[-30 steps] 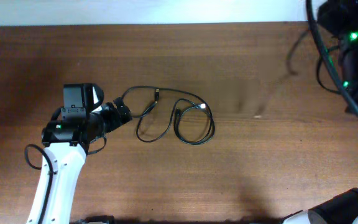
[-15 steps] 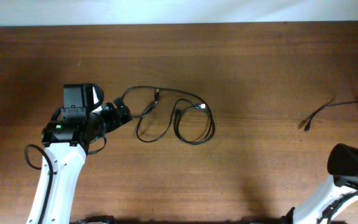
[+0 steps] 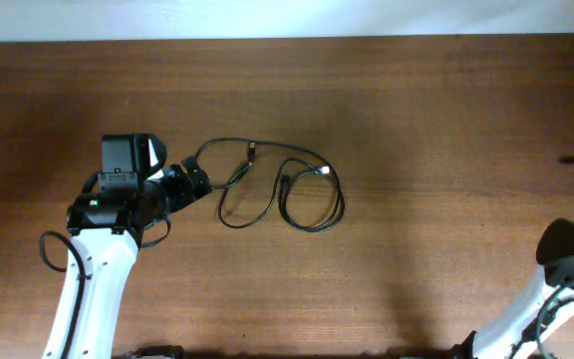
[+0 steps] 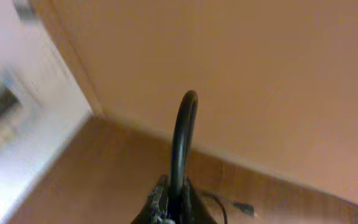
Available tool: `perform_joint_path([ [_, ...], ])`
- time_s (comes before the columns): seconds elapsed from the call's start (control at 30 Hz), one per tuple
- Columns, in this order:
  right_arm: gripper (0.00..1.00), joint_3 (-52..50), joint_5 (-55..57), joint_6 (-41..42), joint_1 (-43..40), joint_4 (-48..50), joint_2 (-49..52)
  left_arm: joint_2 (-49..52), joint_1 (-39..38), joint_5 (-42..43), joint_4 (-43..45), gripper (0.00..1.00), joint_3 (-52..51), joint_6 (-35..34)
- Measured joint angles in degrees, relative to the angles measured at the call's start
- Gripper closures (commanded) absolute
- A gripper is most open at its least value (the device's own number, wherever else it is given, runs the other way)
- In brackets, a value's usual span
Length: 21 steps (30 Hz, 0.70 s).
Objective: Untangle cables
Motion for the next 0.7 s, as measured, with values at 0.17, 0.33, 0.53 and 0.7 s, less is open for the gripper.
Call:
perform_joint_path([
  [0.17,0.96,-12.3,-3.0,0.0,0.0,-1.6,4.7,0.0,0.0,0.0,0.0,0.01,0.0,0.0],
  [0.33,0.87,-29.7,-5.8,0.0,0.0,6.0,4.9,0.0,0.0,0.0,0.0,0.01,0.0,0.0],
  [0.53,0.01,-34.0,-13.9,-0.5,0.0,7.6,4.9,0.0,0.0,0.0,0.0,0.01,0.0,0.0],
  [0.7,0.01,-33.4,-18.9,-1.4,0.0,3.3,4.9,0.0,0.0,0.0,0.0,0.01,0.0,0.0],
])
